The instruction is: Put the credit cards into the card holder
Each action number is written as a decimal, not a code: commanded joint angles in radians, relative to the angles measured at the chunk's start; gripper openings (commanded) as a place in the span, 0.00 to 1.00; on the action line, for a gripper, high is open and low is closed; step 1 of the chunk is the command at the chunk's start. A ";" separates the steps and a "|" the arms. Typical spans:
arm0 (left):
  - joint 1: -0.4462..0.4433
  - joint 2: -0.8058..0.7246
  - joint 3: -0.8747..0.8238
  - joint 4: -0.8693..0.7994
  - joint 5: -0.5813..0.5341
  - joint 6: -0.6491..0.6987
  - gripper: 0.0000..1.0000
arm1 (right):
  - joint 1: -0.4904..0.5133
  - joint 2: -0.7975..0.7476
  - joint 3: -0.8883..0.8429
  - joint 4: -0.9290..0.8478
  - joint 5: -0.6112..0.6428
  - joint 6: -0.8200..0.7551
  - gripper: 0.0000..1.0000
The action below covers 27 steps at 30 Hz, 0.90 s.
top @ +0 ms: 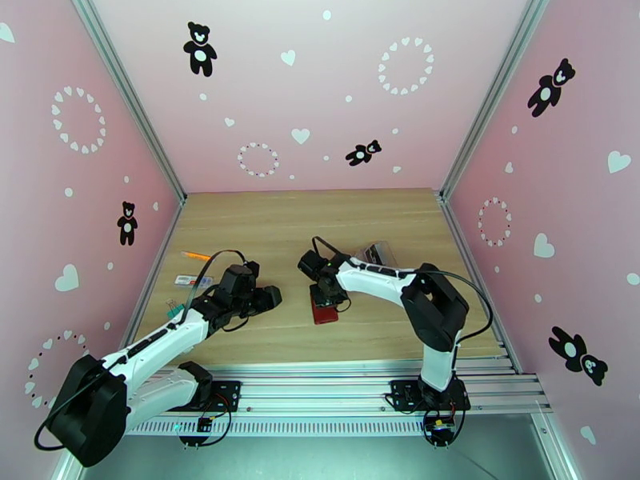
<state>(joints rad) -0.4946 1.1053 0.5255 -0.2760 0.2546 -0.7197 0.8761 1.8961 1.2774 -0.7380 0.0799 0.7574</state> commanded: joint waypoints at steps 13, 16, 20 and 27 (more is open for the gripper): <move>-0.006 0.025 -0.036 0.062 0.025 -0.029 0.54 | -0.002 0.060 -0.018 0.014 -0.056 0.015 0.30; -0.008 0.025 -0.036 0.062 0.024 -0.030 0.54 | -0.011 0.032 -0.043 0.042 -0.064 0.028 0.18; -0.009 0.024 -0.035 0.058 0.019 -0.027 0.54 | -0.035 -0.013 -0.075 0.091 -0.110 0.040 0.02; -0.035 0.032 -0.032 0.090 0.030 -0.038 0.52 | -0.101 -0.126 -0.177 0.245 -0.290 0.065 0.00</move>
<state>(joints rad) -0.5018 1.1278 0.4961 -0.2203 0.2607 -0.7460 0.7879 1.8118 1.1389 -0.5575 -0.0929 0.8024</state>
